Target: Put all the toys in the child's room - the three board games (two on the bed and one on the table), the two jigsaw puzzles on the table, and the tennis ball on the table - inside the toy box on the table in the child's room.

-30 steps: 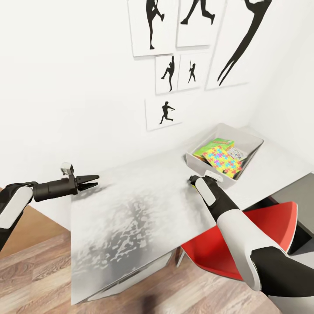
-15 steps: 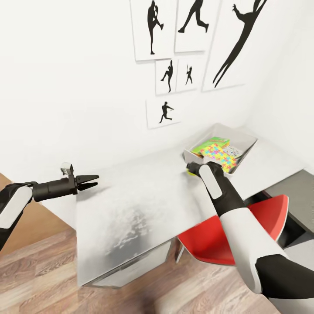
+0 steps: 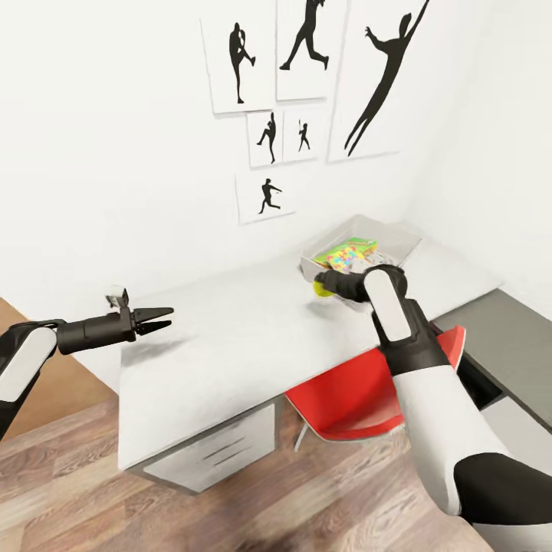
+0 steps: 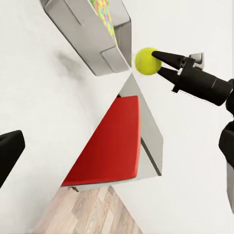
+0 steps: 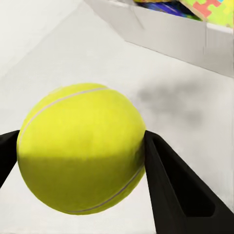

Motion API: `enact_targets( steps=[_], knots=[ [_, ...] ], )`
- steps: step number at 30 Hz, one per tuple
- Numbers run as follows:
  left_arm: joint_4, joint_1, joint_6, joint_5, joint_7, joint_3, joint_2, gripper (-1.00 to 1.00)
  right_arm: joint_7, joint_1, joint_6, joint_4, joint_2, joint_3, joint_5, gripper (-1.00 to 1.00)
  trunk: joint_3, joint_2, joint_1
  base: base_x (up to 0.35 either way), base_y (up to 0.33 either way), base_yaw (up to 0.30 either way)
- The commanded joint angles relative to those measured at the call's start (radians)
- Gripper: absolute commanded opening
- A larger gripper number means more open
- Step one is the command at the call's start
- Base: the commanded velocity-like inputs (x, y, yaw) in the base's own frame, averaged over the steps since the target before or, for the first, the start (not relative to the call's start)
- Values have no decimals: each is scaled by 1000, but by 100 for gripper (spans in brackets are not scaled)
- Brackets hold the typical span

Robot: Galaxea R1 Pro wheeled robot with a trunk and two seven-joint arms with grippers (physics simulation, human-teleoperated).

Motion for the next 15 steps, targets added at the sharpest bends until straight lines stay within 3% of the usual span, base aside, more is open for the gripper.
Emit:
enact_targets(
  steps=[1,8,11,15],
  knots=[
    [0,-1,4,1,-3,-1,1,100,-13,-1,10,-13,-1,-3,-29,-100,0,-1,1,60,-203,-95],
    [0,-1,7,5,-3,0,7,100,2,-2,123,-106,-60,-95,-199,-100,11,-1,1,98,-168,-99],
    [-1,-1,8,6,-3,0,8,100,60,-2,159,-115,-93,-138,-273,-100,15,-1,1,93,-252,-56],
    [-1,-1,8,7,-3,0,9,100,129,-2,159,-118,-125,-151,-299,-100,16,-1,1,63,-130,-16]
  ],
)
